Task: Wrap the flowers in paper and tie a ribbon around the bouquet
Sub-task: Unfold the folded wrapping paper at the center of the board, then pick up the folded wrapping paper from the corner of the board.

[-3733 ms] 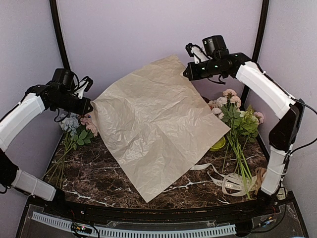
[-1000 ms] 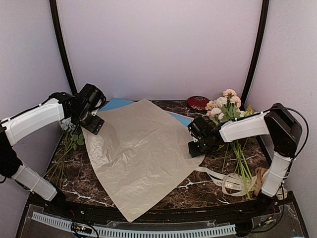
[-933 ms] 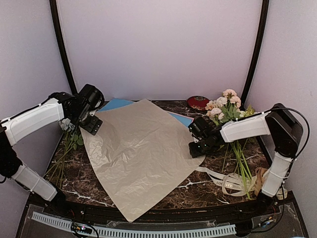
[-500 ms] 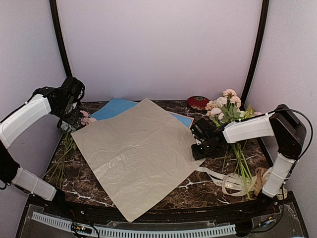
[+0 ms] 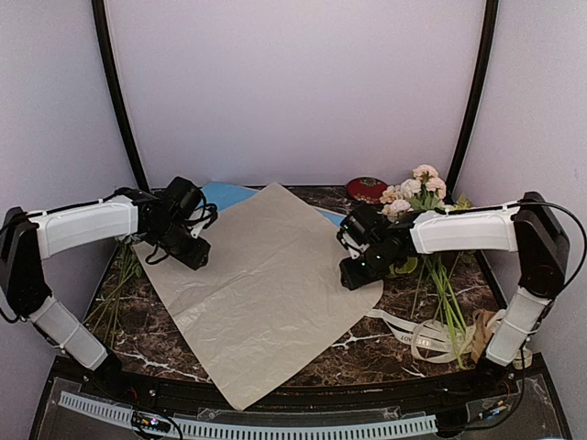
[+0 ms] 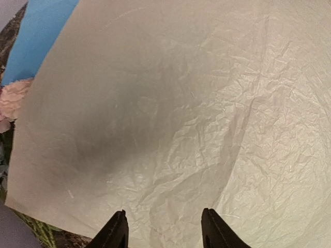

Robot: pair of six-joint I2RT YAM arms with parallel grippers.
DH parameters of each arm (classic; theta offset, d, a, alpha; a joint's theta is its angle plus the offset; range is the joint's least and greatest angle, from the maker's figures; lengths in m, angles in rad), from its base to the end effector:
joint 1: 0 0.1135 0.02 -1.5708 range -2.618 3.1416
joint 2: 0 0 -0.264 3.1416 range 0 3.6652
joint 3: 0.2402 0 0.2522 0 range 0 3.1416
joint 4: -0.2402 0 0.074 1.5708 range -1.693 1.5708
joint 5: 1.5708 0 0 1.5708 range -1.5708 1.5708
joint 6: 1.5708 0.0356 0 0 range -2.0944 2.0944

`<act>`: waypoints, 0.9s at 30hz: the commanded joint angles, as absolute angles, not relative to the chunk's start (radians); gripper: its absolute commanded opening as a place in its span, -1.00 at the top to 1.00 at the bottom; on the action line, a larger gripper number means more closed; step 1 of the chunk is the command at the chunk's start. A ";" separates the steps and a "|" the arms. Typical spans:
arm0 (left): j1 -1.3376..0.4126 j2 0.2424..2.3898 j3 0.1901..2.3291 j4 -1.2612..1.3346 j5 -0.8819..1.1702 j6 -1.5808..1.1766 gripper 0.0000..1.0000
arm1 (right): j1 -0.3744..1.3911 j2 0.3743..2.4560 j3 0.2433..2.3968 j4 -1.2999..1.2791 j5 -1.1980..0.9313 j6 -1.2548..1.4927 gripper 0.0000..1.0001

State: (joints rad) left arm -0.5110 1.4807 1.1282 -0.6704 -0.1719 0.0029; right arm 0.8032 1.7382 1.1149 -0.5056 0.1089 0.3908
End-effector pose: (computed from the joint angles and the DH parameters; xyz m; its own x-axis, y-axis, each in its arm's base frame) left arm 0.2679 -0.1432 0.2551 -0.7434 0.4201 -0.5205 0.4063 0.9018 0.1475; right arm 0.2421 0.2453 0.1807 -0.8406 -0.3257 -0.4328 -0.3924 0.9170 0.0721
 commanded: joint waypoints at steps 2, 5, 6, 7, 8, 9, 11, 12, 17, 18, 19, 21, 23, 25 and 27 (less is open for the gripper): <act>-0.522 1.543 1.097 -0.552 -0.037 -0.032 0.01 | 0.725 1.610 1.171 -0.578 0.197 0.388 0.21; -0.524 1.571 1.108 -0.559 -0.027 -0.030 0.01 | 0.615 1.515 1.134 -0.596 0.251 0.406 0.32; -0.525 1.576 1.117 -0.570 -0.020 -0.029 0.00 | 0.568 1.485 1.112 -0.591 0.250 0.410 0.35; -0.528 1.578 1.129 -0.583 -0.012 -0.024 -0.04 | 0.524 1.458 1.087 -0.573 0.245 0.410 0.38; -0.532 1.574 1.141 -0.595 -0.010 -0.016 -0.07 | 0.472 1.439 1.063 -0.552 0.242 0.412 0.41; -0.535 1.567 1.154 -0.601 -0.009 -0.005 -0.12 | 0.427 1.430 1.048 -0.540 0.250 0.417 0.44; -0.538 1.549 1.192 -0.600 -0.007 0.023 -0.29 | 0.357 1.435 1.041 -0.509 0.264 0.426 0.46; -0.538 1.539 1.208 -0.584 -0.011 0.030 -0.40 | 0.329 1.446 1.040 -0.486 0.258 0.434 0.45; -0.537 1.487 1.237 -0.418 0.003 0.052 -0.70 | 0.254 1.577 1.073 -0.437 0.232 0.457 0.45; -0.537 1.477 1.223 -0.382 0.003 0.045 -0.73 | 0.246 1.610 1.085 -0.449 0.250 0.466 0.43; -0.538 1.467 1.199 -0.346 0.005 0.039 -0.75 | 0.243 1.637 1.094 -0.455 0.268 0.474 0.42; -0.538 1.443 1.134 -0.279 0.025 0.031 -0.78 | 0.241 1.667 1.095 -0.448 0.304 0.482 0.41; -0.538 1.430 1.097 -0.268 0.057 0.041 -0.79 | 0.240 1.681 1.093 -0.453 0.346 0.492 0.41; -0.538 1.424 1.083 -0.268 0.054 0.042 -0.79 | 0.240 1.688 1.084 -0.454 0.367 0.498 0.42; -0.537 1.419 1.095 -0.280 0.057 0.046 -0.78 | 0.241 1.694 1.070 -0.440 0.350 0.497 0.45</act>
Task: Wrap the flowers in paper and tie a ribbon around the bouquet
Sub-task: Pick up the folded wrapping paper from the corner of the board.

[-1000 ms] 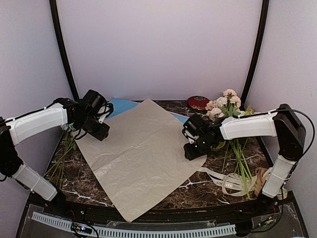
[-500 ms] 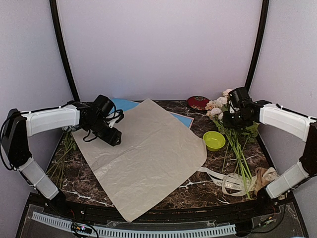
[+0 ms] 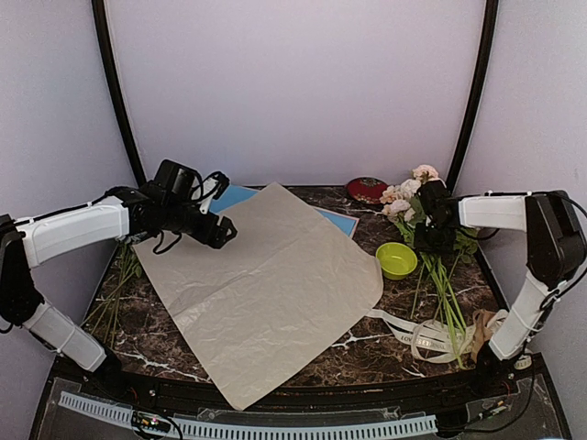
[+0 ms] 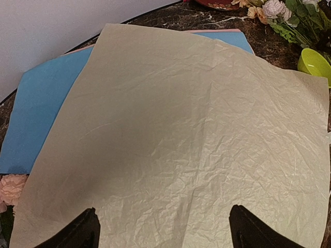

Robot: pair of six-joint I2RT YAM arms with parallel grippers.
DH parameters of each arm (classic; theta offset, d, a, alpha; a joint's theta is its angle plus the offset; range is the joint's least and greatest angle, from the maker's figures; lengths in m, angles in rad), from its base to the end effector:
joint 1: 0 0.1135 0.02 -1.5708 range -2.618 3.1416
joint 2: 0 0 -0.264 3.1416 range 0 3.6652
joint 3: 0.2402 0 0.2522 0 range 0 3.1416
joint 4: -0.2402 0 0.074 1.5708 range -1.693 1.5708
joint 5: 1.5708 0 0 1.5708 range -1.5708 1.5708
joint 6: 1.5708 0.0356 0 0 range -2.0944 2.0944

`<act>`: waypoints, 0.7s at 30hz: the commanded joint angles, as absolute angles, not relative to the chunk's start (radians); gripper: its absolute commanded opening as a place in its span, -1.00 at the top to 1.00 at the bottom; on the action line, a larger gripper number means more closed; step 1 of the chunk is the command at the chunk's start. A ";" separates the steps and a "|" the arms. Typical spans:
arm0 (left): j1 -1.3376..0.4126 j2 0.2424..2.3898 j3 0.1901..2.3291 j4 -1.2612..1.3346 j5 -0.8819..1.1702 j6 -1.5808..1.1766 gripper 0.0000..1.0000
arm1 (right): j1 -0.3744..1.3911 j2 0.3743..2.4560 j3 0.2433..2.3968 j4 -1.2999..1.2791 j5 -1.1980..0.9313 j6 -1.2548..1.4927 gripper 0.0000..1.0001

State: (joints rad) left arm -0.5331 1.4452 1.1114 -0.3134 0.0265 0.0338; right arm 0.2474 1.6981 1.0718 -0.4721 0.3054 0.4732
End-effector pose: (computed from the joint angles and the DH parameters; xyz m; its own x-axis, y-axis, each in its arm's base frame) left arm 0.2798 -0.1662 0.2858 -0.5012 0.3350 -0.7979 0.5435 0.8393 0.0110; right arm 0.3287 0.0720 0.1843 -0.8145 0.2426 -0.5270 0.3037 0.9523 -0.0310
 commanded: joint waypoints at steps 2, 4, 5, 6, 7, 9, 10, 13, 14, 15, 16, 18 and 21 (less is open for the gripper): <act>-0.538 1.407 1.092 -0.271 0.062 0.048 -0.77 | 0.240 1.708 1.069 -0.431 0.321 0.498 0.54; -0.537 1.393 1.073 -0.256 0.064 0.053 -0.77 | 0.241 1.722 1.079 -0.430 0.305 0.502 0.66; -0.538 1.390 1.069 -0.253 0.062 0.054 -0.77 | 0.241 1.728 1.082 -0.427 0.303 0.503 0.70; -0.537 1.388 1.068 -0.253 0.064 0.054 -0.77 | 0.241 1.733 1.084 -0.423 0.305 0.502 0.71; -0.537 1.387 1.070 -0.253 0.066 0.054 -0.77 | 0.241 1.739 1.090 -0.421 0.308 0.501 0.71; -0.537 1.385 1.072 -0.255 0.070 0.056 -0.76 | 0.240 1.750 1.102 -0.426 0.309 0.497 0.70; -0.538 1.385 1.071 -0.255 0.067 0.058 -0.76 | 0.241 1.757 1.108 -0.429 0.308 0.497 0.70; -0.537 1.388 1.070 -0.257 0.065 0.061 -0.76 | 0.241 1.760 1.112 -0.430 0.302 0.493 0.87; -0.538 1.391 1.073 -0.261 0.070 0.063 -0.76 | 0.241 1.756 1.112 -0.430 0.307 0.492 0.95; -0.538 1.392 1.074 -0.262 0.074 0.063 -0.76 | 0.241 1.748 1.111 -0.434 0.313 0.491 1.00; -0.538 1.393 1.075 -0.262 0.075 0.063 -0.76 | 0.241 1.734 1.110 -0.438 0.320 0.491 1.00; -0.538 1.394 1.074 -0.262 0.077 0.064 -0.76 | 0.241 1.701 1.104 -0.446 0.336 0.491 1.00; -0.537 1.397 1.075 -0.262 0.078 0.066 -0.76 | 0.240 1.643 1.094 -0.452 0.346 0.490 1.00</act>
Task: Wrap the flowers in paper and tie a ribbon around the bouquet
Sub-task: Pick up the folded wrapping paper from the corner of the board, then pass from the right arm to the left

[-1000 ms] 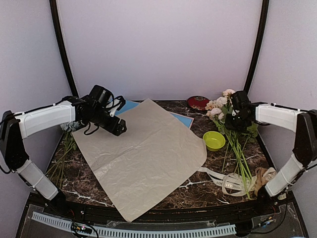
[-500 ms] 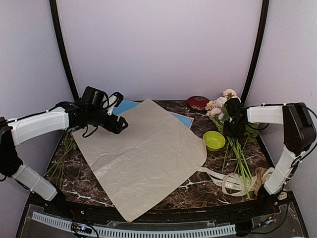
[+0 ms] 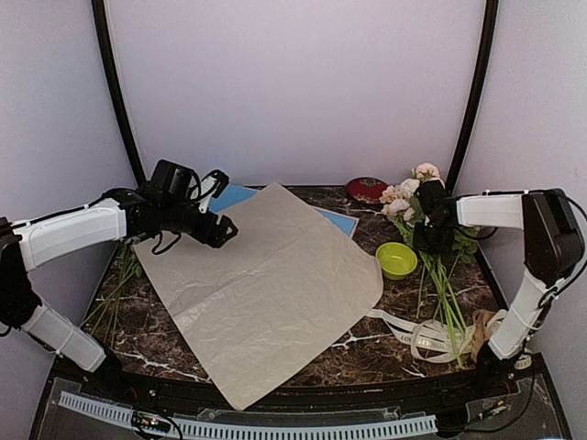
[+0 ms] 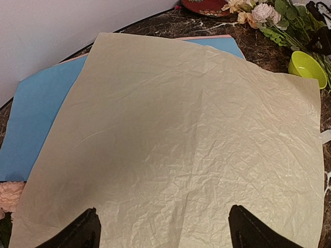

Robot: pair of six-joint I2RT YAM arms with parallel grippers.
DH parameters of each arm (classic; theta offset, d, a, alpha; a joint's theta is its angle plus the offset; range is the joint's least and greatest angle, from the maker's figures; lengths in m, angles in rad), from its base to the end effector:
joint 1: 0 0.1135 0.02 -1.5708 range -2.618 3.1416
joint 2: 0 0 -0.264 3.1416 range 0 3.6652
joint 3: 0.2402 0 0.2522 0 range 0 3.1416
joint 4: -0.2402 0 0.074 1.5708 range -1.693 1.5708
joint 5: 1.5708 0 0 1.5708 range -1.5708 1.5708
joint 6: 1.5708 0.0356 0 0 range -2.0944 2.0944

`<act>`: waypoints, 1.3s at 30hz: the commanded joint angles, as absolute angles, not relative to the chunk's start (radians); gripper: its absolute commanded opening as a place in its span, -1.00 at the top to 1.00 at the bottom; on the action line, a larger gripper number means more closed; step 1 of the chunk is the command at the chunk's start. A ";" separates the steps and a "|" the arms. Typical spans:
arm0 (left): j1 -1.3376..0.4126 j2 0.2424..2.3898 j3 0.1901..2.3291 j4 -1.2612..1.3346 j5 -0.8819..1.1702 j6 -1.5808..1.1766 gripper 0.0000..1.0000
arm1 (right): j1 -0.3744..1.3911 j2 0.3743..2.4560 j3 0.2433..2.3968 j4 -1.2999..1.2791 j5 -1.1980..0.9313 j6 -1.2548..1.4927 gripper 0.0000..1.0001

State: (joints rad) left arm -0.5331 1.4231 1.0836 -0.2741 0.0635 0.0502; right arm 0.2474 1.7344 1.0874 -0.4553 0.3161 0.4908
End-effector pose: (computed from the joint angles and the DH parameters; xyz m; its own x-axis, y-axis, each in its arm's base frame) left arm 0.2759 -0.1654 0.2866 -0.4676 0.3341 -0.8184 0.5761 0.8174 0.0045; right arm 0.3356 0.0733 0.1780 -0.8085 0.2578 -0.5290 0.3225 0.9460 -0.0318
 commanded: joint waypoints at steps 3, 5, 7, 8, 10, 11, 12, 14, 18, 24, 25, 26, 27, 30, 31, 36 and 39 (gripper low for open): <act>-0.538 1.397 1.075 -0.263 0.084 0.067 -0.76 | 0.241 1.603 1.097 -0.460 0.354 0.487 1.00; -0.538 1.399 1.074 -0.262 0.083 0.069 -0.76 | 0.241 1.573 1.105 -0.468 0.367 0.483 1.00; -0.538 1.400 1.074 -0.263 0.082 0.071 -0.76 | 0.241 1.537 1.110 -0.467 0.372 0.474 1.00; -0.537 1.399 1.074 -0.264 0.083 0.072 -0.76 | 0.241 1.520 1.111 -0.458 0.372 0.466 1.00; -0.537 1.398 1.074 -0.263 0.084 0.073 -0.76 | 0.242 1.468 1.110 -0.432 0.371 0.450 1.00; -0.538 1.395 1.072 -0.259 0.085 0.075 -0.76 | 0.242 1.446 1.109 -0.419 0.367 0.442 1.00; -0.538 1.394 1.071 -0.257 0.085 0.077 -0.75 | 0.244 1.418 1.107 -0.399 0.355 0.429 1.00; -0.538 1.392 1.067 -0.251 0.089 0.080 -0.75 | 0.262 1.350 1.090 -0.330 0.304 0.390 1.00; -0.537 1.374 1.057 -0.225 0.171 0.083 -0.71 | 0.370 1.184 0.987 -0.037 0.119 0.333 1.00; -0.543 1.313 0.979 -0.086 0.496 0.075 -0.60 | 0.655 1.295 0.961 0.425 -0.166 0.461 1.00; -0.548 1.302 0.965 -0.050 0.567 0.065 -0.60 | 0.695 1.357 0.991 0.459 -0.201 0.485 1.00; -0.553 1.292 0.947 -0.009 0.633 0.050 -0.60 | 0.730 1.415 1.030 0.482 -0.223 0.510 1.00; -0.557 1.280 0.924 0.038 0.692 0.030 -0.61 | 0.761 1.472 1.066 0.523 -0.247 0.535 1.00; -0.566 1.251 0.850 0.211 0.833 -0.050 -0.71 | 0.835 1.644 1.161 0.640 -0.330 0.591 1.00; -0.566 1.249 0.827 0.263 0.844 -0.086 -0.74 | 0.855 1.683 1.205 0.651 -0.346 0.591 1.00; -0.566 1.302 0.814 0.357 0.859 -0.197 -0.67 | 0.924 1.797 1.326 0.657 -0.357 0.598 1.00; -0.565 1.347 0.828 0.355 0.844 -0.233 -0.34 | 0.943 1.825 1.334 0.690 -0.370 0.625 1.00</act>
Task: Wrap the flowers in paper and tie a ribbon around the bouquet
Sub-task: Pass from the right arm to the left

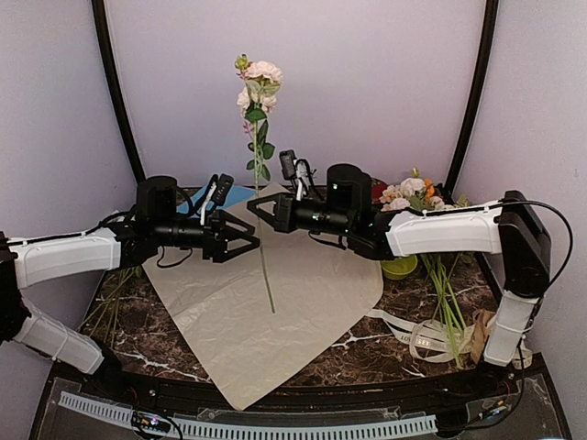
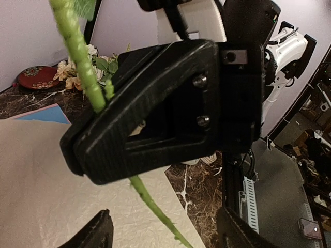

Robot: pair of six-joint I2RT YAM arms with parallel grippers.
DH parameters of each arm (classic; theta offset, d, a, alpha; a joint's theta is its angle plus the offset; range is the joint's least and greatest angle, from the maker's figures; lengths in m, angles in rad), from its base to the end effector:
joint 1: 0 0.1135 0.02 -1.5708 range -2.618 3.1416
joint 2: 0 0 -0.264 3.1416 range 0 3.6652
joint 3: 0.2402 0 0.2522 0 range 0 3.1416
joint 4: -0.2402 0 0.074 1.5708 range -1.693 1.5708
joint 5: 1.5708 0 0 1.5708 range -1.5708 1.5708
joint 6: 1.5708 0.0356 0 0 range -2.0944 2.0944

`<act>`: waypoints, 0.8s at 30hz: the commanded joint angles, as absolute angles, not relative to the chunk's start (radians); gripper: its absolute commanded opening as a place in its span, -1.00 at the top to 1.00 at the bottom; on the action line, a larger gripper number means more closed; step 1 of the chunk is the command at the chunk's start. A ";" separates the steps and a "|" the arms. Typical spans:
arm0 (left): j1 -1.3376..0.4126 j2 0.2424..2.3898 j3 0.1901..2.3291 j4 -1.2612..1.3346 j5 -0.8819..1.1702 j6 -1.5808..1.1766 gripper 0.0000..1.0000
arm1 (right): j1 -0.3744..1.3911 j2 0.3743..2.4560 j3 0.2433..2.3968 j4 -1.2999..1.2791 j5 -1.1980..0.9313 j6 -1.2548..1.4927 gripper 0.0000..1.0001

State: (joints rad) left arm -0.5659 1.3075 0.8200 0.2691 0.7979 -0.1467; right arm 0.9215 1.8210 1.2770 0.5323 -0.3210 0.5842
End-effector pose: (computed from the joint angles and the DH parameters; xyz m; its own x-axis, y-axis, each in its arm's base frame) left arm 0.2331 -0.1783 0.2852 -0.3219 0.0836 -0.9431 0.9272 0.2293 -0.2961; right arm 0.2533 0.3523 0.2926 -0.5280 0.1701 -0.8321 -0.7857 0.2741 0.5546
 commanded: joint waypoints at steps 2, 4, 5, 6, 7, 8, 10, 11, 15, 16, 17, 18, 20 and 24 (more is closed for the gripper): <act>-0.565 1.363 0.832 0.354 0.841 -0.242 -0.02 | 0.954 1.832 1.332 0.702 -0.375 0.632 1.00; -0.566 1.368 0.832 0.357 0.841 -0.243 0.20 | 0.962 1.834 1.326 0.703 -0.370 0.628 1.00; -0.566 1.368 0.830 0.360 0.840 -0.244 0.28 | 0.963 1.834 1.322 0.703 -0.366 0.628 1.00; -0.566 1.366 0.827 0.369 0.838 -0.246 0.39 | 0.965 1.833 1.318 0.705 -0.364 0.630 1.00; -0.566 1.364 0.818 0.388 0.834 -0.252 0.55 | 0.965 1.834 1.315 0.706 -0.364 0.633 1.00; -0.565 1.361 0.807 0.404 0.828 -0.260 0.71 | 0.965 1.836 1.314 0.705 -0.368 0.637 1.00; -0.566 1.355 0.795 0.434 0.825 -0.272 0.97 | 0.965 1.840 1.315 0.689 -0.377 0.634 1.00; -0.566 1.354 0.792 0.440 0.826 -0.277 1.00 | 0.965 1.841 1.313 0.679 -0.375 0.629 1.00; -0.565 1.374 0.807 0.423 0.826 -0.317 1.00 | 0.956 1.819 1.315 0.564 -0.331 0.568 0.78; -0.566 1.387 0.816 0.405 0.810 -0.334 1.00 | 0.948 1.807 1.322 0.498 -0.300 0.546 0.44; -0.564 1.405 0.835 0.371 0.790 -0.340 1.00 | 0.937 1.792 1.325 0.436 -0.255 0.525 0.18; -0.562 1.432 0.864 0.320 0.769 -0.336 1.00 | 0.923 1.765 1.320 0.370 -0.189 0.506 0.05; -0.552 1.505 0.940 0.166 0.699 -0.332 1.00 | 0.888 1.715 1.292 0.270 -0.073 0.490 -0.07; -0.487 1.708 1.076 -0.068 0.696 -0.387 1.00 | 0.809 1.620 1.234 0.089 0.111 0.471 -0.11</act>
State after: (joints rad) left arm -0.5442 1.5692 0.9802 0.1928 0.7414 -0.3321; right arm 0.8883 1.7401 1.2697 0.2993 -0.1284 0.5205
